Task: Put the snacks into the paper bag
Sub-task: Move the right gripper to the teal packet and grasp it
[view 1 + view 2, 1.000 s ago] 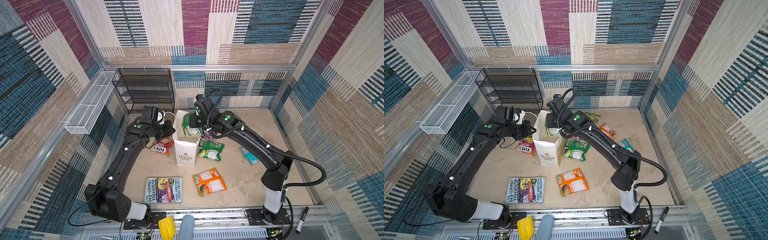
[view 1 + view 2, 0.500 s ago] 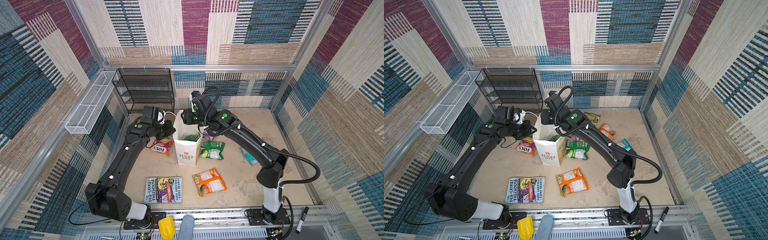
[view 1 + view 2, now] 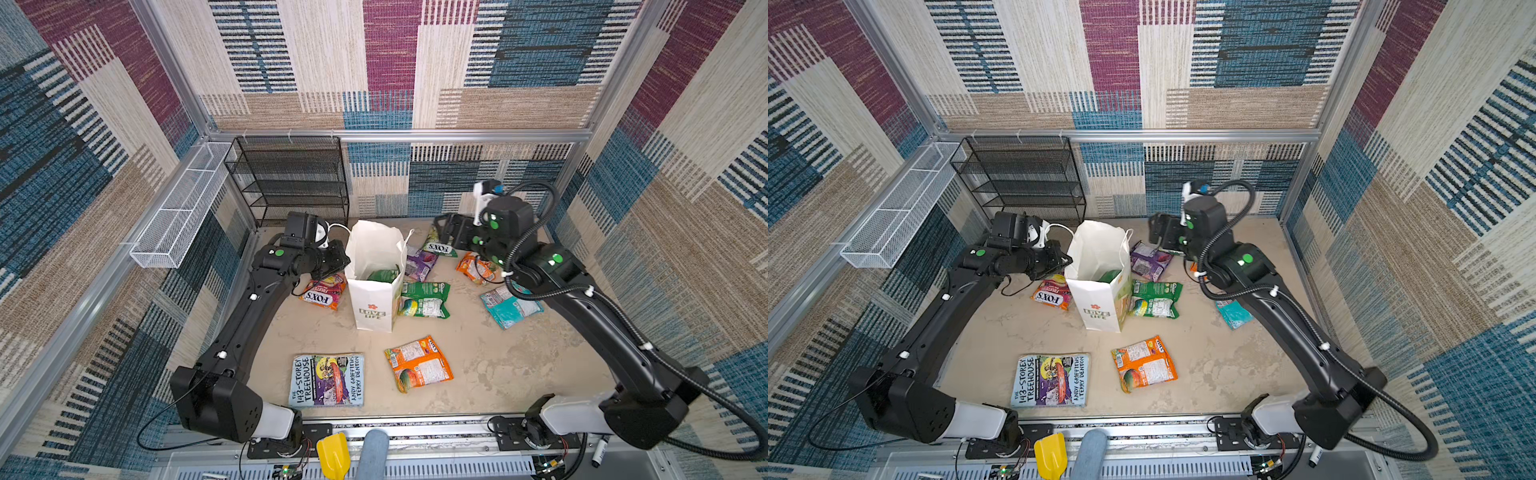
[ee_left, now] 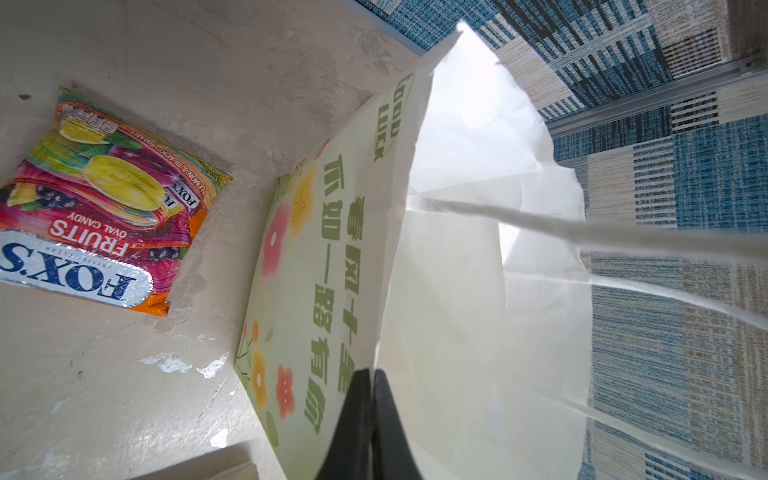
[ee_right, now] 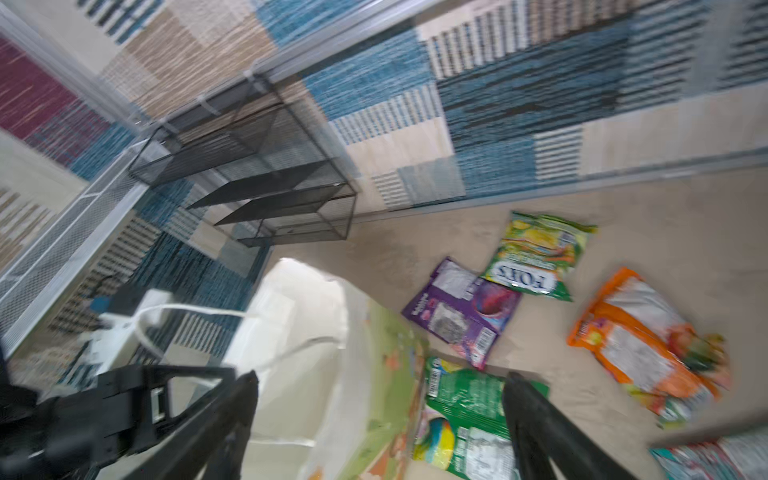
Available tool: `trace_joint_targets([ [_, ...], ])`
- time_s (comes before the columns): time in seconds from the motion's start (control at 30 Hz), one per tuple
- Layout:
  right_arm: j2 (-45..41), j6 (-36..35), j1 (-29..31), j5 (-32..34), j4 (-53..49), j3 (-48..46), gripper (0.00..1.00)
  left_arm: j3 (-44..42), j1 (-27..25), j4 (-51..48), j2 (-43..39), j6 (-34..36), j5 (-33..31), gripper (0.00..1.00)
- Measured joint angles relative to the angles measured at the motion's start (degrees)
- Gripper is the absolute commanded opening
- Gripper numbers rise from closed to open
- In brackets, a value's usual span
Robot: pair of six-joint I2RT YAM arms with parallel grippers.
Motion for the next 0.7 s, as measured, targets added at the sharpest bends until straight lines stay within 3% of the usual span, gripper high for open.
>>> trace_joint_targets([
  [0.13,-8.87,3.45,-10.21,-2.60,3.28,-16.61,1.00,0.00,0.00,0.00,0.22,0.00,-0.02,0.00],
  [0.4,-11.08,9.75,-28.76,-6.75,7.45,-35.43,1.00,0.00,0.02,0.00,0.46,0.00,0.09,0.00],
  [0.7,-9.40,13.75,-39.15,-7.78,14.43,-47.28,0.90,0.04,0.02,0.02,0.76,0.00,0.15,0.00],
])
